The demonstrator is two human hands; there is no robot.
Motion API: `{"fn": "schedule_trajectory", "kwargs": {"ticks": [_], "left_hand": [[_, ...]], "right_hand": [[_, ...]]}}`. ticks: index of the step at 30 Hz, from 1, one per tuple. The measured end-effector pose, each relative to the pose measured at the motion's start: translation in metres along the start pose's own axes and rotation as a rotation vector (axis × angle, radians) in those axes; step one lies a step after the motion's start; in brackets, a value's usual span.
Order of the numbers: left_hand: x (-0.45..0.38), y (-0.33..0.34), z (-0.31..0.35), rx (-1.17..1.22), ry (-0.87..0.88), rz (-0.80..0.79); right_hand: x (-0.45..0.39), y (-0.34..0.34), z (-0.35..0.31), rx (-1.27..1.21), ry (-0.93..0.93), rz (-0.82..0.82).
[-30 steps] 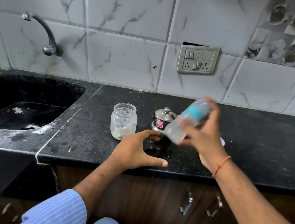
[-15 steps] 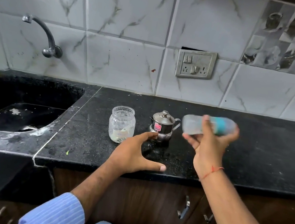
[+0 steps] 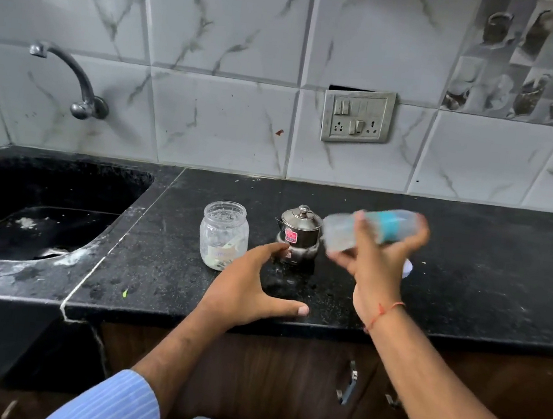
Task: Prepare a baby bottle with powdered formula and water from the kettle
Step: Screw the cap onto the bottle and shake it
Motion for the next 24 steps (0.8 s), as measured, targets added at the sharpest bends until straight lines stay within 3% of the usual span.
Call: {"fn": "schedule_trajectory", "kwargs": {"ticks": [2, 6, 9, 13, 16, 19, 22, 24], "left_hand": [[0.002, 0.001, 0.000, 0.015, 0.002, 0.007], [-0.001, 0.001, -0.002, 0.023, 0.000, 0.004], [0.001, 0.001, 0.000, -0.003, 0.016, 0.007], [0.001, 0.001, -0.001, -0.002, 0.013, 0.006], [0.003, 0.002, 0.000, -0.019, 0.003, 0.007], [0.000, 0.003, -0.001, -0.011, 0.017, 0.009], [0.001, 0.003, -0.001, -0.007, 0.016, 0.012], [0.001, 0.001, 0.000, -0.010, 0.026, 0.004]], "right_hand": [[0.003, 0.004, 0.003, 0.139, 0.056, -0.168], [-0.003, -0.011, 0.000, -0.077, -0.009, 0.023], [0.003, 0.005, 0.005, 0.147, 0.079, -0.201], [0.000, -0.005, 0.007, -0.039, 0.000, -0.024], [0.003, 0.005, 0.010, 0.152, 0.020, -0.195], [-0.004, -0.012, 0.004, -0.071, -0.041, 0.031], [0.000, -0.001, 0.001, 0.202, 0.018, -0.220], [0.000, -0.006, 0.000, 0.158, -0.018, -0.137]]}}
Point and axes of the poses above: each hand's wrist, its own x-axis away from the middle knuckle, its own y-axis out of the palm, z = x × y, the point moved 4 cm from there along -x, towards the middle knuckle, and after that the axes turned 4 degrees about -z, right-handed, at the moved point
